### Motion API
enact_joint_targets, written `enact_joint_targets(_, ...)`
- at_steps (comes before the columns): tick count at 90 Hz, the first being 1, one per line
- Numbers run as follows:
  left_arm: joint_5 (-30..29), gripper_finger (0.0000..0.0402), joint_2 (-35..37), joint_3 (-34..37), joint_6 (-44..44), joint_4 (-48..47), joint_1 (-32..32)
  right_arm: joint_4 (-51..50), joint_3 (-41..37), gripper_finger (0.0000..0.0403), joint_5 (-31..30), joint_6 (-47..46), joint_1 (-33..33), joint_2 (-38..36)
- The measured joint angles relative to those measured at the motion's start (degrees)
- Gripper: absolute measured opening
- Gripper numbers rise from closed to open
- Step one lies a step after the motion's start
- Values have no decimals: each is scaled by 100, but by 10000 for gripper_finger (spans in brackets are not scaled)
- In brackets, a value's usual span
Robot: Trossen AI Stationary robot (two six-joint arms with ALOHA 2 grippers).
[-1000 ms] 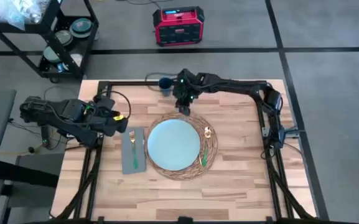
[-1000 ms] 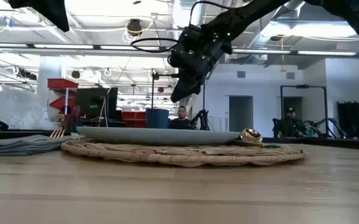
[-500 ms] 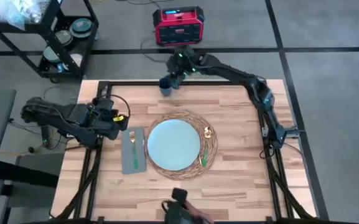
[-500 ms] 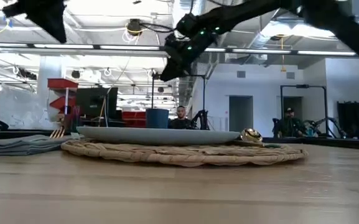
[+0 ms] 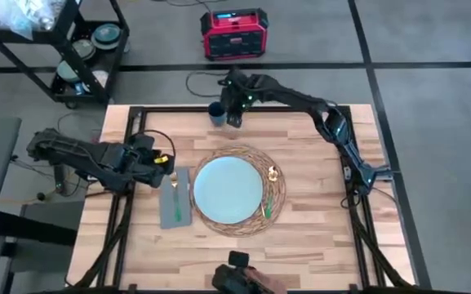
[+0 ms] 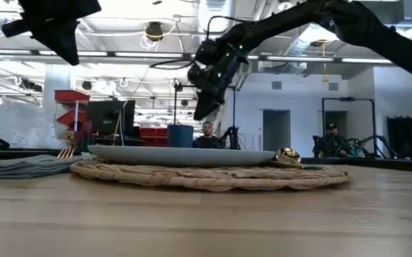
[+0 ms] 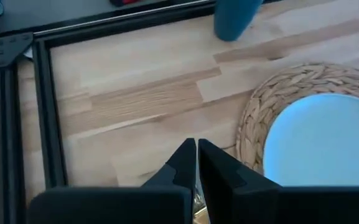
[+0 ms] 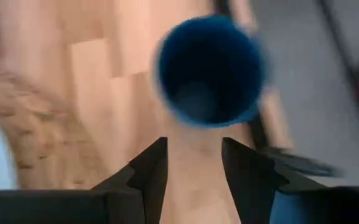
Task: Set table place
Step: Move the blue cup to the top right of the brown tablemat
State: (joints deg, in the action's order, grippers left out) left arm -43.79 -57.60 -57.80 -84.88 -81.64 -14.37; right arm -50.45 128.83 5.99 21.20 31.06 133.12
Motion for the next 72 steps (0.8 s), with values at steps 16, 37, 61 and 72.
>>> enact_joint_targets(16,-139,0,-2,0,244,-9,231,291,372,139,-46,-2,3,-22)
enact_joint_targets(37,-240,0,-32,0,2099,1403,2321,-607,359,139,-601,31,370,-51)
enact_joint_targets(61,2575,0,-1066,-7,4919,5701,5125,-1260,353,139,-775,-186,1245,-752)
enact_joint_targets(72,2940,0,-1837,-4,4580,6136,5679,-1299,353,139,-769,-230,1495,-1015)
